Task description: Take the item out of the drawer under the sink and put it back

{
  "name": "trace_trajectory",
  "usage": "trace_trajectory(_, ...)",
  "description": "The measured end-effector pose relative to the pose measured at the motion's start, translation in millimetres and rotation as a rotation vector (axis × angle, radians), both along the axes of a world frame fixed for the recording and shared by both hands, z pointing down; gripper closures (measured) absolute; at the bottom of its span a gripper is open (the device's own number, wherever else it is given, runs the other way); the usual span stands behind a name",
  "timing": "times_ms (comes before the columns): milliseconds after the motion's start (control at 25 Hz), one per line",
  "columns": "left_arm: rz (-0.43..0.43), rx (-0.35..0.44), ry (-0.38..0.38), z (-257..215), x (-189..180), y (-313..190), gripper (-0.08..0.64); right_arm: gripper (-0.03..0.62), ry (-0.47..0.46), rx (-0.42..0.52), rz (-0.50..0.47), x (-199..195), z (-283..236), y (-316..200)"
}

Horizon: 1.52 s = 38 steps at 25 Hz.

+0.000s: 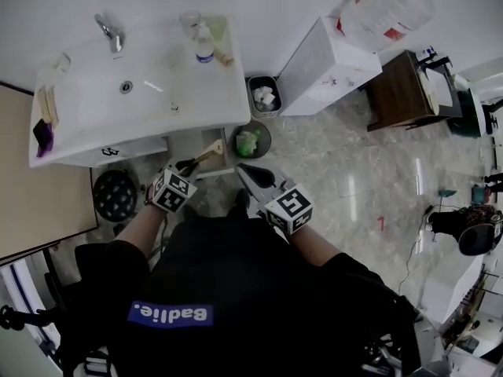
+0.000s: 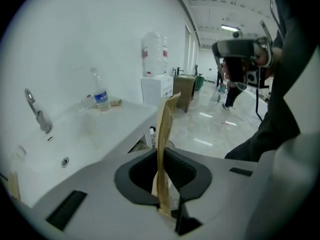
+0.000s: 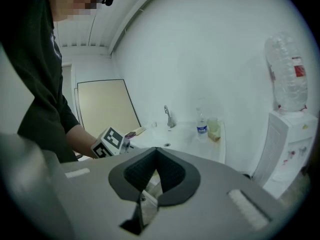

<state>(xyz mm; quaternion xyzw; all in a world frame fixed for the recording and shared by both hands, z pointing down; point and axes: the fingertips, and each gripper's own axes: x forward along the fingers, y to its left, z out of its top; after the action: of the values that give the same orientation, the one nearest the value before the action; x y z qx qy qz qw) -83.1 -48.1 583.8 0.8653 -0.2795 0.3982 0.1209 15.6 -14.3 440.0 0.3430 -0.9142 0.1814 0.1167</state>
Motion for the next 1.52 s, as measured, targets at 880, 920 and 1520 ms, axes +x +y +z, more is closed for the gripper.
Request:
trace_trajectory(880, -0.179, 0.200, 0.651, -223, -5, 27, 0.517, 0.591, -0.037, 0.011, -0.072, -28, -18, -8)
trace_trajectory(920, -0.182, 0.202, 0.657, -223, -5, 26, 0.517, 0.591, -0.036, 0.007, -0.074, -29, -17, -9)
trace_trajectory(1520, -0.212, 0.159, 0.677, -208, -14, 22, 0.518, 0.591, -0.034, 0.012, -0.111, -43, -12, -12)
